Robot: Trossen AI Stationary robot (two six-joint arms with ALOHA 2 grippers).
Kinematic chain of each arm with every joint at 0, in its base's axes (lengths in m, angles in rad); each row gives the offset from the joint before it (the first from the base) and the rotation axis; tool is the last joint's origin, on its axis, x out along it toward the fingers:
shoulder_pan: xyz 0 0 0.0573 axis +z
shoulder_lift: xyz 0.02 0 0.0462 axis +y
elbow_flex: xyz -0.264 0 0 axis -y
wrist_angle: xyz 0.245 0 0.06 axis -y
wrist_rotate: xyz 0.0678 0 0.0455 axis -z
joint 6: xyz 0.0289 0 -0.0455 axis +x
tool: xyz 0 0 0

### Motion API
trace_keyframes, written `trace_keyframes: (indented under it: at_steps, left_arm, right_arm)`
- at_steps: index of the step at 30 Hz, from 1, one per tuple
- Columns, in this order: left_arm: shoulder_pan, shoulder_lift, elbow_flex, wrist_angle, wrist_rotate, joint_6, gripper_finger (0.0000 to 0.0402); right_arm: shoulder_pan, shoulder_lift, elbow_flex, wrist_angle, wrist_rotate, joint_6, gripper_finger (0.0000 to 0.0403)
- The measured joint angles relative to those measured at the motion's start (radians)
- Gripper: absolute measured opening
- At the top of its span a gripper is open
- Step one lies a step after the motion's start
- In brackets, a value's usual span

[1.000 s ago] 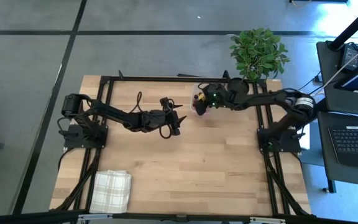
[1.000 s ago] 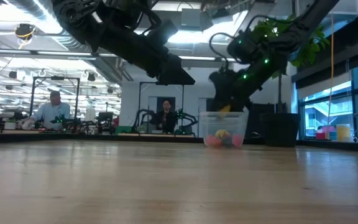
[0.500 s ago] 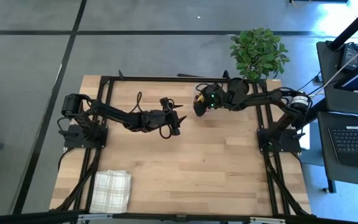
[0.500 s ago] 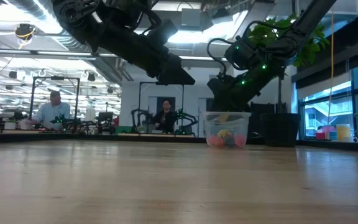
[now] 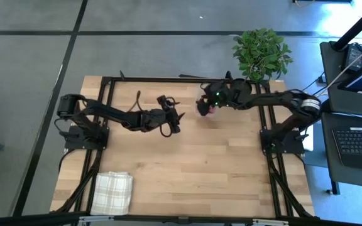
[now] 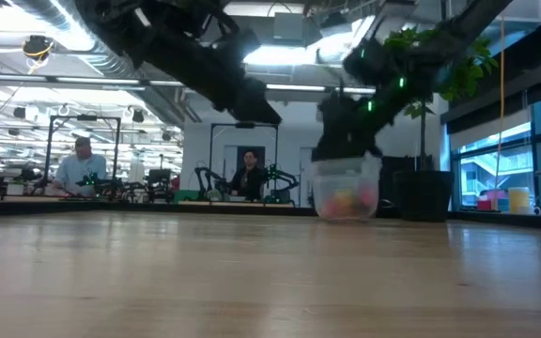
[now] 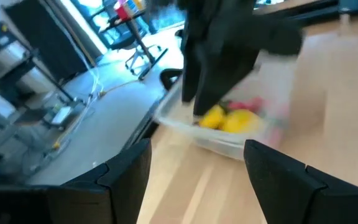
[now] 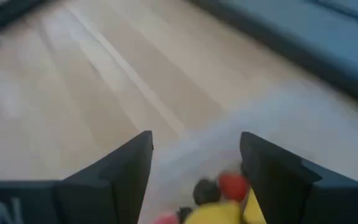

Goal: Pick and placing Produce into tupperware
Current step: Return to Home Position

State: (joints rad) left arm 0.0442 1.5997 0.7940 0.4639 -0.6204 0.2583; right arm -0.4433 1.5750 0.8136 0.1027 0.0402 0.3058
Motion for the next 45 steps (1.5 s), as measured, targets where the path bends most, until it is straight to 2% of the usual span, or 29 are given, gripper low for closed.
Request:
trace_keyframes:
  at_steps: [3,6,9,16,20,25,32,45]
  left_arm:
    - [0.035,-0.09,0.0,-0.105,0.055,-0.05,0.0251]
    - [0.085,-0.19,-0.001,-0.199,0.182,-0.092,0.0251]
    - [0.143,-0.286,-0.026,-0.221,0.287,-0.115,0.0251]
    - [0.257,-0.537,-0.169,-0.233,0.33,-0.163,0.0251]
    - [0.304,-0.679,-0.288,-0.215,0.43,-0.212,0.0251]
    - [0.353,-0.816,-0.433,-0.145,0.504,-0.248,0.025]
    - [0.422,-0.93,-0.56,-0.113,0.511,-0.302,0.025]
    - [0.465,-1.128,-0.739,-0.107,0.511,-0.367,0.025]
  right_arm:
    - [0.0,-0.096,0.051,-0.108,-0.001,-0.048,0.0242]
    - [0.0,-0.205,0.098,-0.233,0.0,-0.086,0.0241]
    - [0.001,-0.324,0.11,-0.296,0.0,-0.142,0.0241]
    - [0.002,-0.584,0.088,-0.429,0.074,-0.212,0.0241]
    - [0.002,-0.728,-0.018,-0.386,0.077,-0.248,0.0241]
    - [0.002,-0.882,-0.228,-0.207,0.074,-0.267,0.0241]
    - [0.002,-1.017,-0.454,0.023,0.072,-0.287,0.0241]
    - [0.001,-1.278,-0.655,0.035,0.073,-0.235,0.0241]
